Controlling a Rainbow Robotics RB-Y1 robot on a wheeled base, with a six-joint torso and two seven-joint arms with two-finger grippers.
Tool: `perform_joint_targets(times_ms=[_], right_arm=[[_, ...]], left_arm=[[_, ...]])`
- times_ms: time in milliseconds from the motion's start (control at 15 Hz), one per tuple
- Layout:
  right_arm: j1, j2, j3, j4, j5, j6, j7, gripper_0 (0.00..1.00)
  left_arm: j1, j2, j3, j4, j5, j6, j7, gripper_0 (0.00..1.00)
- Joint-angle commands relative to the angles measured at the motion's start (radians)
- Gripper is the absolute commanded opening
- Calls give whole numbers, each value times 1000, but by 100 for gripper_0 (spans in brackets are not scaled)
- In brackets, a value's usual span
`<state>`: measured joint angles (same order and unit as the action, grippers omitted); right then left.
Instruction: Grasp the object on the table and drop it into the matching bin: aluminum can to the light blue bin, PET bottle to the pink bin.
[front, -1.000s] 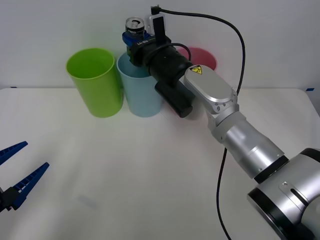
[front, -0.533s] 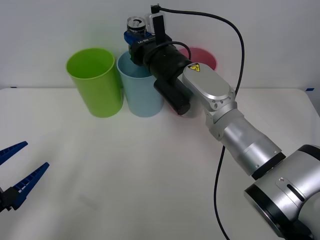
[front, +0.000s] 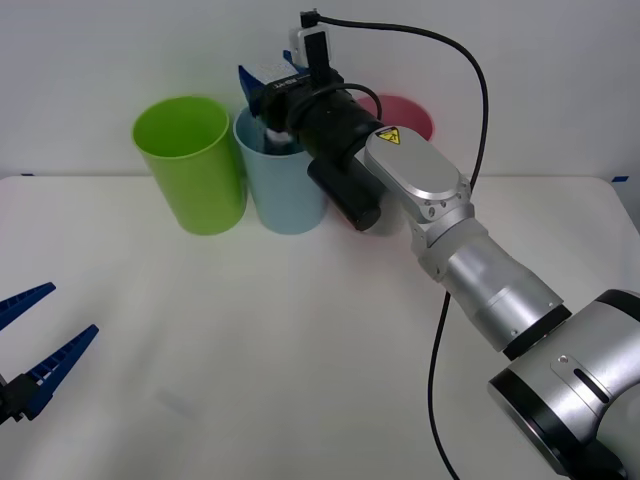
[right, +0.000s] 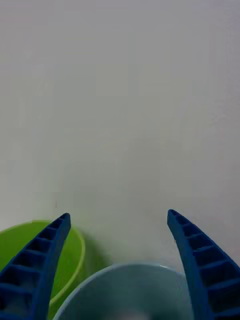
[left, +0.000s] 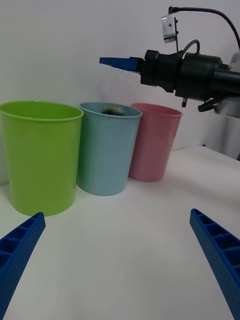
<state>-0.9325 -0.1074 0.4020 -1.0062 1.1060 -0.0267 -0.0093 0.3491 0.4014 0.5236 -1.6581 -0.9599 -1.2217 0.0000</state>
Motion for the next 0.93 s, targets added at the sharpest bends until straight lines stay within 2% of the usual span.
perform_joint_targets(times_ms=[67,400,933], right_arm=[[8,-9,0,-12,-2,-18,0,100],[107,-52,23,-160,5,-25,-5,100],[396,-259,101,-562,3,-48,-21,100]], left_arm=[[0,0,0,0,0,0,0,100],[0,0,0,0,0,0,0,100],[0,0,0,0,0,0,0,100]])
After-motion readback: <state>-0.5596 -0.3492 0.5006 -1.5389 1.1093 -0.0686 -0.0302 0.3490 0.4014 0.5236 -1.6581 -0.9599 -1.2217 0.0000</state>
